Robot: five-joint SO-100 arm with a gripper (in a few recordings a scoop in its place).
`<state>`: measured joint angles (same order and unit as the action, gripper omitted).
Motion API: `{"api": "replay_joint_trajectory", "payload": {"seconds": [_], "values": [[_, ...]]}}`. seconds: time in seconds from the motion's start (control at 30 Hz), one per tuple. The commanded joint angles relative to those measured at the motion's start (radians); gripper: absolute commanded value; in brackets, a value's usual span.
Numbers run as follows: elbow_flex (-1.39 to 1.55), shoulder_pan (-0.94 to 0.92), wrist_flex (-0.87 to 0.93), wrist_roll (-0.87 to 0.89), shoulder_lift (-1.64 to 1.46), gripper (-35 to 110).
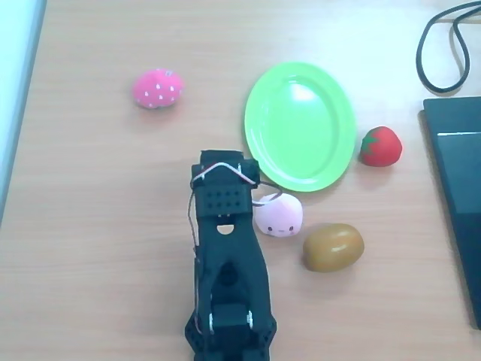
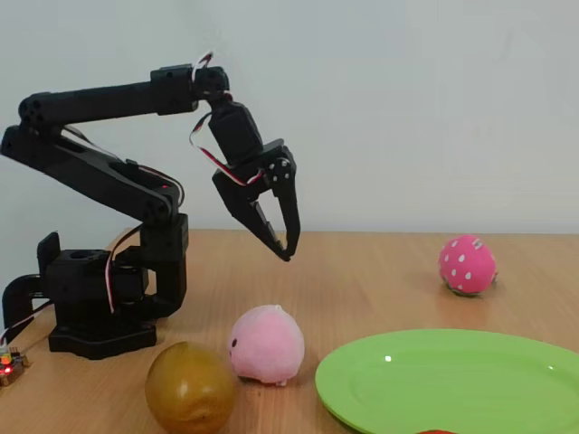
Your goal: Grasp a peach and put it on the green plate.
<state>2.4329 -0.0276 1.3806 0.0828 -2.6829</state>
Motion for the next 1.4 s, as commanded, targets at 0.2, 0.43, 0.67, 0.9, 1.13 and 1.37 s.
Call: {"api": "replay_joint_trajectory", "payload": {"seconds": [0.2,0.43,0.67,0.9,1.13,1.37], "values": [[-0.035,-0.189,0.005,-0.14,0.08,-8],[-0.031,-0.305,0.0,-0.27,0.11,1],[-0.029,-0.37,0.002,-0.339,0.112,4],[-0.029,-0.411,0.002,-0.425,0.117,9],[-0.037,-0.454,0.002,-0.488,0.118,15],[-0.044,-0.483,-0.008,-0.667,0.115,16]]}}
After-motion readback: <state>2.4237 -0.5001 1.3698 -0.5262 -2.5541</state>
